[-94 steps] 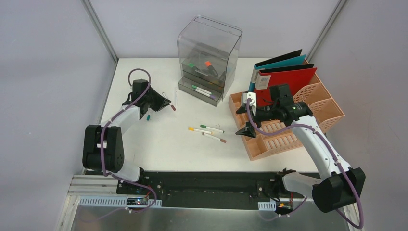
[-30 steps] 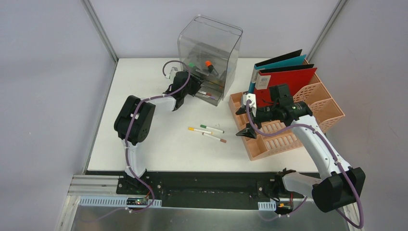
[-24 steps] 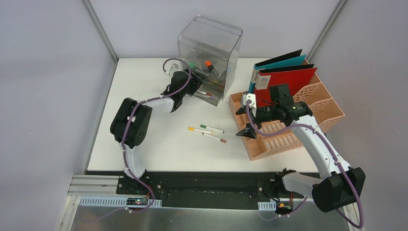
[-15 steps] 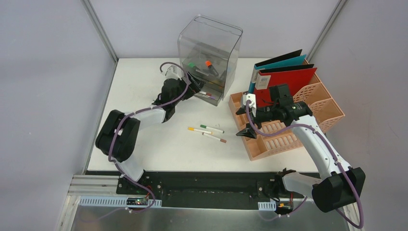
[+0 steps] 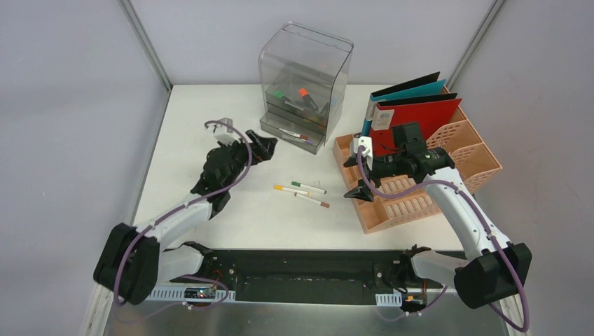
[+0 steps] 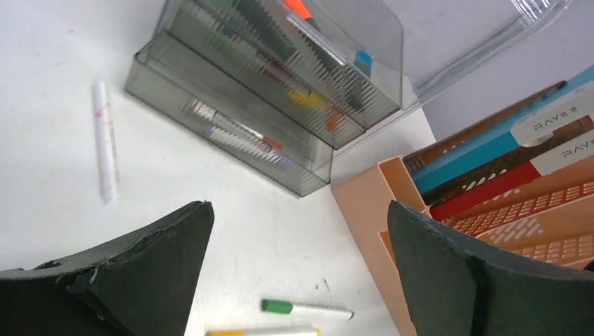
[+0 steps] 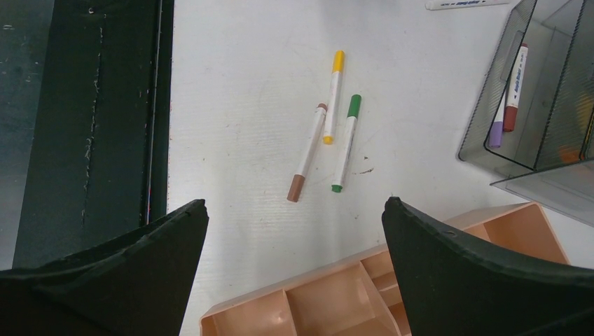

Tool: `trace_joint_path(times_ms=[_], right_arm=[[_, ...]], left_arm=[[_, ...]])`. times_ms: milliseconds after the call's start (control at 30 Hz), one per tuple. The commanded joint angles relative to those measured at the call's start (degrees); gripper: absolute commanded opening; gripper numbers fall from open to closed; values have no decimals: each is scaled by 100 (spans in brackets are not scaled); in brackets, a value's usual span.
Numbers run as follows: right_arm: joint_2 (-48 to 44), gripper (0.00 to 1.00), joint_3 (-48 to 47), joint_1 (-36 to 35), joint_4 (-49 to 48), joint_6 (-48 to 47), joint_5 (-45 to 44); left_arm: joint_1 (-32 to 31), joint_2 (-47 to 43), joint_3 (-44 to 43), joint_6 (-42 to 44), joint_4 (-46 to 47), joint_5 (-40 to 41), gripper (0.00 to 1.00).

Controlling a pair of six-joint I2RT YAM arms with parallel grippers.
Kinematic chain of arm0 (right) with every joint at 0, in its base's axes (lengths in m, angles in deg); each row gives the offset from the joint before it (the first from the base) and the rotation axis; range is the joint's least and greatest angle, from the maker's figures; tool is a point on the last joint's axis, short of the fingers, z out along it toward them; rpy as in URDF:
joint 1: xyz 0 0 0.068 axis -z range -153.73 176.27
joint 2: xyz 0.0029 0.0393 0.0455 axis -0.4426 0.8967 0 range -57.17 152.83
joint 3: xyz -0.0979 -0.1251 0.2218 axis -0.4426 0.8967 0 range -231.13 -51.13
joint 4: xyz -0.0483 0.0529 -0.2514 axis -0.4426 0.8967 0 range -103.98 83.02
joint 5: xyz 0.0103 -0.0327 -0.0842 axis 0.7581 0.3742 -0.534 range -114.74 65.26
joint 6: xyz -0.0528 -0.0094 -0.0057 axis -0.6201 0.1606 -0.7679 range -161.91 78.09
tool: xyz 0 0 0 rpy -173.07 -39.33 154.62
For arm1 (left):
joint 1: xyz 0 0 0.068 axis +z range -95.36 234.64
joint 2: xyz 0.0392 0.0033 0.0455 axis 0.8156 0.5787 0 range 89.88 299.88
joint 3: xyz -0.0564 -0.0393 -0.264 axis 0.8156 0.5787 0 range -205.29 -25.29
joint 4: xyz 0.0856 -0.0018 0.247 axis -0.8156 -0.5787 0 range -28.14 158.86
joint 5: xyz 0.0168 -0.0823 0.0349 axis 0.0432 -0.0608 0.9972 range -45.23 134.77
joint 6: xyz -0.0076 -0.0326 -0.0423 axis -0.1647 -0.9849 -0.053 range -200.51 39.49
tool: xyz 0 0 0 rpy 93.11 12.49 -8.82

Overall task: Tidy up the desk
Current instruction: Pick up the stationery from the center of the board.

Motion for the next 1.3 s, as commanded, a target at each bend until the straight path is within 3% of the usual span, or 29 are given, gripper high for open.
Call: trace_joint_path(times_ms=[0, 67, 300, 433, 600, 900, 1033, 1100, 1267], right_arm=[[19, 99, -249, -23, -18, -183, 85], [27, 99, -249, -31, -18, -183, 85], [86, 99, -244, -29, -19, -183, 91], [122, 99, -238, -29, -24, -183, 83], [151, 99, -236, -29, -9, -183, 105], [132, 99, -245, -33, -14, -183, 89], [124, 99, -248, -29, -9, -183, 87], [110, 99, -249, -29, -8, -189, 75], [71, 99, -249, -25, -10, -192, 77]], left_arm=[[51, -891, 1042, -79, 610, 291, 99], [96, -1276, 1393, -120, 916, -16, 99], [134, -2377, 1720, -277, 105, -908, 99], [144, -2644, 1649, -256, -378, -1651, 98], [144, -2652, 1341, 35, -1300, -1933, 97], [152, -1575, 483, 419, -2104, -2037, 99], [296, -749, 177, 650, -1709, -2320, 85], [482, -211, -29, 599, -1477, -2671, 84], [874, 945, -463, 353, -1102, -2934, 99]])
